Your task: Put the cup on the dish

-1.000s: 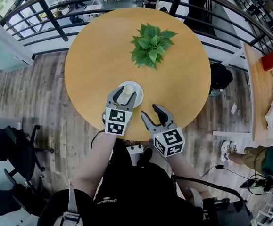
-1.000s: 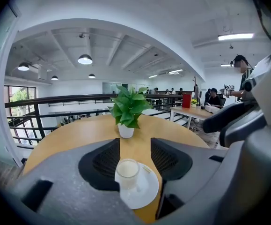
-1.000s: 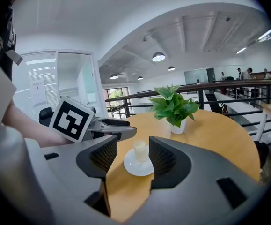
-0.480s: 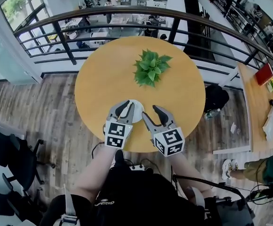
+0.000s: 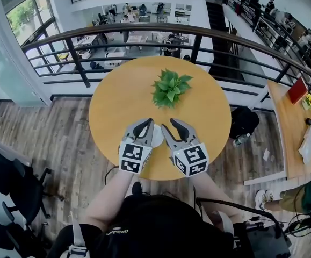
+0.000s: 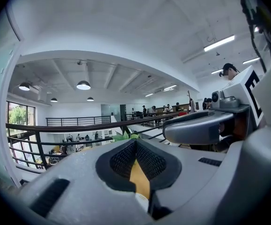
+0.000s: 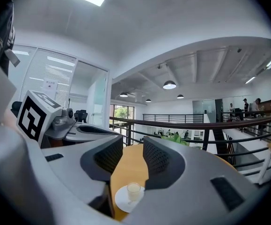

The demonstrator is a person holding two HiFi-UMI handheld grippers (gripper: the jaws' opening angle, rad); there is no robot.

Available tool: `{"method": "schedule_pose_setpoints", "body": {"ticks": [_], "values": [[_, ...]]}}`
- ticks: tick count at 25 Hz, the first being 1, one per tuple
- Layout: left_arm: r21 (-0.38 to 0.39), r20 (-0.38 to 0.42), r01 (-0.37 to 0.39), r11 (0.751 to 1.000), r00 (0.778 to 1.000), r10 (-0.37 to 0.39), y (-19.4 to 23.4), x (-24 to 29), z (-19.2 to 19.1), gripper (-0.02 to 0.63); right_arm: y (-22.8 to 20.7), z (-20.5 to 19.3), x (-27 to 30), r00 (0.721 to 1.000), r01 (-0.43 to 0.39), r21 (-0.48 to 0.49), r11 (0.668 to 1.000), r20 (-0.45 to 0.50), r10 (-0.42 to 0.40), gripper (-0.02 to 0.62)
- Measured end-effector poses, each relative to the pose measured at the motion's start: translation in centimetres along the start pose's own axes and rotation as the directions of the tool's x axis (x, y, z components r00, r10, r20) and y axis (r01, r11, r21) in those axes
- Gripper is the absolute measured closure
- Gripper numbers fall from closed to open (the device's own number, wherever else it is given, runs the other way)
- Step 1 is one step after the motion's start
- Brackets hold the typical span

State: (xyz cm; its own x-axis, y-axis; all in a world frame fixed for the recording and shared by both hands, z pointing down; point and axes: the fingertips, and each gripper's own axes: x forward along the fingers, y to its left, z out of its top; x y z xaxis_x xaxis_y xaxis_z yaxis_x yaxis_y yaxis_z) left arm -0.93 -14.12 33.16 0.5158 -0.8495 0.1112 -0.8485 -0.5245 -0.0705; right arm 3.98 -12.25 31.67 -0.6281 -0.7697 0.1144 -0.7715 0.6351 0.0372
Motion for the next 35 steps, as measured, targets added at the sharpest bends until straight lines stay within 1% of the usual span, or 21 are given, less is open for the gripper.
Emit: {"method": "schedule_pose_setpoints", "body": {"ticks": [7,12,15,22,35], "values": [[0.011,0.023,0.03,0.999,0.999,-0.03,-1.4,-0.1,1.2,0.6,-0.7,1.0,-0.5,0.999,0.036,-0.004,0.999,0.037,-0.036,0.5],[-0.004,0.03,0.042,0.999,0.999,-0.042,-1.7,-0.2,1.7,0.601,-0.7,1.1,-0.6,0.998,0.049,-0.014,0.999,0.033,-0.049,0.546],[-0.008,0.03,0.047,0.999,0.998,-0.047,-1.8,-0.1,1.6,0.601,-0.7,0.9,-0.7,0.998,0.051,-0.015,0.999,0.031,-0.051,0.558],[-0.011,0.02,0.051,0.999,0.999,-0.051,-1.8,-0.1,1.2,0.6,-0.8,0.6,-0.6,0.998,0.059,-0.018,0.998,0.021,-0.058,0.574],[-0.001,0.003,0.053,0.999,0.999,-0.053,-1.9,0.0,0.8,0.6,-1.0,0.0,-0.8,0.998,0.065,-0.017,0.998,0.004,-0.065,0.574]]}}
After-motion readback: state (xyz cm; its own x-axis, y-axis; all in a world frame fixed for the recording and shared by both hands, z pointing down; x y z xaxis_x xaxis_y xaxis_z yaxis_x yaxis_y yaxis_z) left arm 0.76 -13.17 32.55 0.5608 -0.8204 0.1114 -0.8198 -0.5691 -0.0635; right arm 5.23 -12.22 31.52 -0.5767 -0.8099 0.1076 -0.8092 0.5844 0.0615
